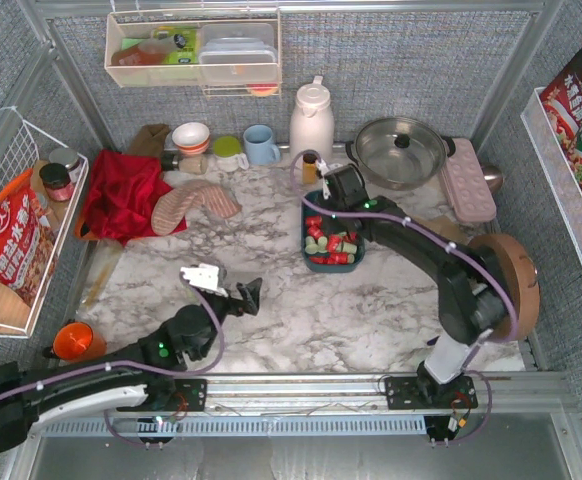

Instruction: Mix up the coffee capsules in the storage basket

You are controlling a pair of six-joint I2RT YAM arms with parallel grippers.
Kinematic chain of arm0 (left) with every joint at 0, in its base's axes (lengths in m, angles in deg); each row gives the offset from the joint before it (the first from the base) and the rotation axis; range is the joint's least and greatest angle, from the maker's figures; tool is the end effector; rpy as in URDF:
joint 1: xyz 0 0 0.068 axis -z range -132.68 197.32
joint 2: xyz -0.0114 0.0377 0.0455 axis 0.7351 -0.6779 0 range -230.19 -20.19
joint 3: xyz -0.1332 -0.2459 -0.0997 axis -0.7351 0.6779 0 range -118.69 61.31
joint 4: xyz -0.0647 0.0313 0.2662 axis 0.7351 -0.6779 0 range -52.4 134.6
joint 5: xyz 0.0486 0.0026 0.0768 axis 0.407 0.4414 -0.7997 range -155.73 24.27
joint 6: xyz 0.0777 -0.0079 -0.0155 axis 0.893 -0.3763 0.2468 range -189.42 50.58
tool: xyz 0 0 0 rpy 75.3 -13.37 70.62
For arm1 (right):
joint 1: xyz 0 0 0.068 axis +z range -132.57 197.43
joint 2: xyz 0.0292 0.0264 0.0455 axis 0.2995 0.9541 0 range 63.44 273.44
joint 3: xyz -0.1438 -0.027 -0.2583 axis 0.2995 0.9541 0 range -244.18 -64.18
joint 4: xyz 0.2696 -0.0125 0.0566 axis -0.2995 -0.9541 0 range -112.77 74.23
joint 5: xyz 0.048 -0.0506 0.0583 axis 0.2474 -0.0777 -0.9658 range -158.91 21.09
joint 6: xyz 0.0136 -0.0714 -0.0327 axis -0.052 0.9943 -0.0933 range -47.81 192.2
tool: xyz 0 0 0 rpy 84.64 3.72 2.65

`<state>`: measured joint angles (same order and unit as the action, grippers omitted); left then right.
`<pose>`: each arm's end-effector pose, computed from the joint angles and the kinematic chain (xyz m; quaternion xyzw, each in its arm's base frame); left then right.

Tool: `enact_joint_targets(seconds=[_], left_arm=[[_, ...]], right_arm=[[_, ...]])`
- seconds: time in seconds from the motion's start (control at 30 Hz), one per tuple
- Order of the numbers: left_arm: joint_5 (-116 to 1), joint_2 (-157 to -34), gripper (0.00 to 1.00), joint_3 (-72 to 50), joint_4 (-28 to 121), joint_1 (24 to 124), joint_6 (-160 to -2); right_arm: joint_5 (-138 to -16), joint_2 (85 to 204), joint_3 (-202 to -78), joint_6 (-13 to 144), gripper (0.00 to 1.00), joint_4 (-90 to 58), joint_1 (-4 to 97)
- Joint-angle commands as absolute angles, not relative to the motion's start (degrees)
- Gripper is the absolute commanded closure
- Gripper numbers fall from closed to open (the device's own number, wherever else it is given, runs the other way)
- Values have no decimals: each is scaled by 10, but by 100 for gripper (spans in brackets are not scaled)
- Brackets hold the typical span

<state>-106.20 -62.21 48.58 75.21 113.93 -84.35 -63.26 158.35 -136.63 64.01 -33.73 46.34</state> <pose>0.1153 -0.1547 0.2347 0.0631 0.6980 -0.2551 0.6661 0.3677 0.1954 0.2650 -0.1427 0.8957 0.0907 0.4112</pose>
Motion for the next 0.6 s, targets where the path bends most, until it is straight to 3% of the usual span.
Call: enact_joint_targets(seconds=[0.0,0.27,0.57], left_arm=[[-1149,-556,1,490,595,1139,-982],[-1213,-458,1,492,437,1138,-1119],[-1236,-482,1,473,353,1135,-1183]], right_arm=[[-580,1671,-1440,659,68,-343,431],[-597,1781,-1559,658,30,-404,412],[-624,1641,-1409,637,27,-356,436]])
